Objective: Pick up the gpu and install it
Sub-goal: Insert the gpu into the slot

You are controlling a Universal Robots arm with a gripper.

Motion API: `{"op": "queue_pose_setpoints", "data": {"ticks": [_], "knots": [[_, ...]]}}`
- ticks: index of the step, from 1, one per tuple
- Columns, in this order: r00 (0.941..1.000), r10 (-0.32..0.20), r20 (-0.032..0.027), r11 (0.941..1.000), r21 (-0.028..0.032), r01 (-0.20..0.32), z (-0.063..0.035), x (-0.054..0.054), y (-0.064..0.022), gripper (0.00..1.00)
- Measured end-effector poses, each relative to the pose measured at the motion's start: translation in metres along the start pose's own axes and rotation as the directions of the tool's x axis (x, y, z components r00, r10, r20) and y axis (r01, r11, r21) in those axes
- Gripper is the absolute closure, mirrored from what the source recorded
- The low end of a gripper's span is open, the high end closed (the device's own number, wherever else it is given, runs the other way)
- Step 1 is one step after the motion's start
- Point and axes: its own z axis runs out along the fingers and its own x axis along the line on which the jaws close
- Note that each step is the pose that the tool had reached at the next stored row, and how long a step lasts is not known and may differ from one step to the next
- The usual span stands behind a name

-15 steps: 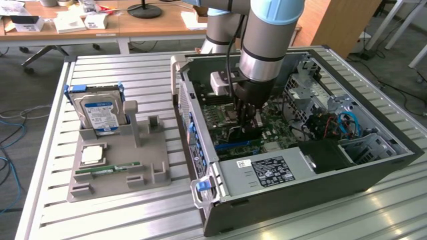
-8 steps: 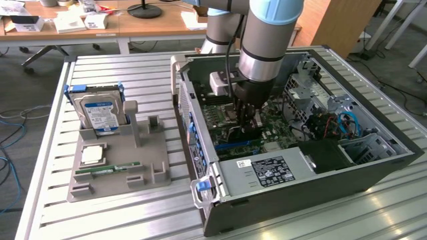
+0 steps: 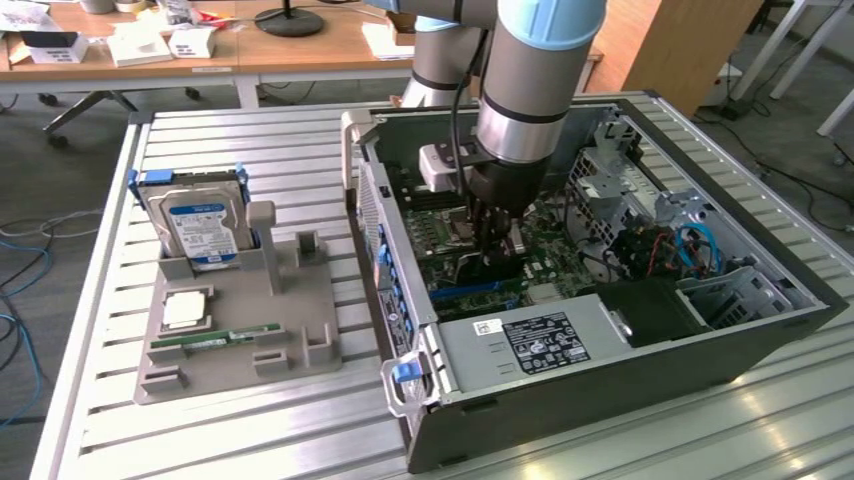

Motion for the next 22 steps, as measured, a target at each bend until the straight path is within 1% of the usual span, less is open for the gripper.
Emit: {"op": "queue_pose_setpoints", "data": {"ticks": [14, 22], "knots": [[1.0000, -0.002, 0.0000, 1.0000, 0.0032, 0.002, 0.0007, 0.0000, 0.0011, 0.74], [1.0000, -0.002, 0.0000, 0.9999, 0.0100, 0.002, 0.0014, 0.0000, 0.0028, 0.74]]}}
